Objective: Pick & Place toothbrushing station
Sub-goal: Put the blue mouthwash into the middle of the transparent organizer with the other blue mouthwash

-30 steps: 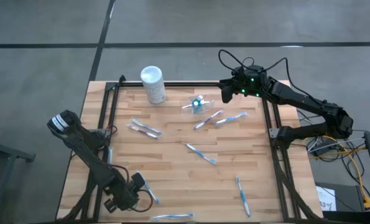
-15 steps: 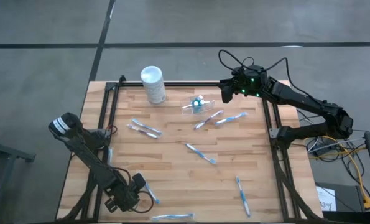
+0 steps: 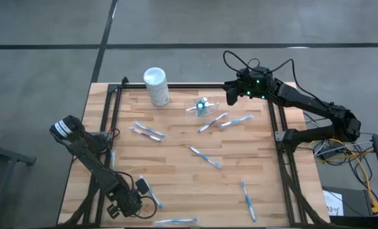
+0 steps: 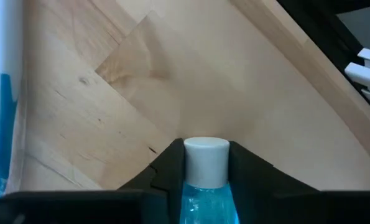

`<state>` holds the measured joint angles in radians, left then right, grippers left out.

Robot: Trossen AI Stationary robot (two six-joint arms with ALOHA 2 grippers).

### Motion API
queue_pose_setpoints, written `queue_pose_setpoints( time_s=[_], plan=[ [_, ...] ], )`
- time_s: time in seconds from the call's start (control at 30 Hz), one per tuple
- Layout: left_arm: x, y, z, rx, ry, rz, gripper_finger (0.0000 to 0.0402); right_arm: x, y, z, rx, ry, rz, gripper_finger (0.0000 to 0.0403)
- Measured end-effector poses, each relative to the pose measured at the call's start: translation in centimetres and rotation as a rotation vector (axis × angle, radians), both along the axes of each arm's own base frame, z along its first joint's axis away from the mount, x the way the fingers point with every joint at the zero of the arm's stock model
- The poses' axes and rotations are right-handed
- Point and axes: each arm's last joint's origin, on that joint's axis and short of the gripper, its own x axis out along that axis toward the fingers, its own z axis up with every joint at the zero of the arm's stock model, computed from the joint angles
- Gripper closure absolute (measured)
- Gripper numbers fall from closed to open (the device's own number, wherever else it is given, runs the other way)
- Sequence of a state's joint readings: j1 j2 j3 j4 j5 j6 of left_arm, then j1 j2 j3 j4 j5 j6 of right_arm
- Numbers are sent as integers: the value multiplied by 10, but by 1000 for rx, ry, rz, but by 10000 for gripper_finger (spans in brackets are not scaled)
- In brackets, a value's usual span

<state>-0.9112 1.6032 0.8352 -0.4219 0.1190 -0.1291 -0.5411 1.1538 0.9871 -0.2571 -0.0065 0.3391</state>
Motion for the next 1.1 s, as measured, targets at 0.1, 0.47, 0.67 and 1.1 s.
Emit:
queue_pose_setpoints(
  time_s=[0.1, 0.47, 0.67, 1.1],
  plan=[
    [0, 0, 0, 0, -1, 0, 302, 0, 0, 0, 0, 0, 1, 275],
    [2, -2, 6, -5, -30, 7, 296, 0, 0, 0, 0, 0, 0, 275],
    [2, 2, 27, -27, -135, 43, 296, 0, 0, 0, 0, 0, 0, 275],
    [-7, 32, 94, -95, -485, 253, 296, 0, 0, 0, 0, 0, 0, 275]
  ],
)
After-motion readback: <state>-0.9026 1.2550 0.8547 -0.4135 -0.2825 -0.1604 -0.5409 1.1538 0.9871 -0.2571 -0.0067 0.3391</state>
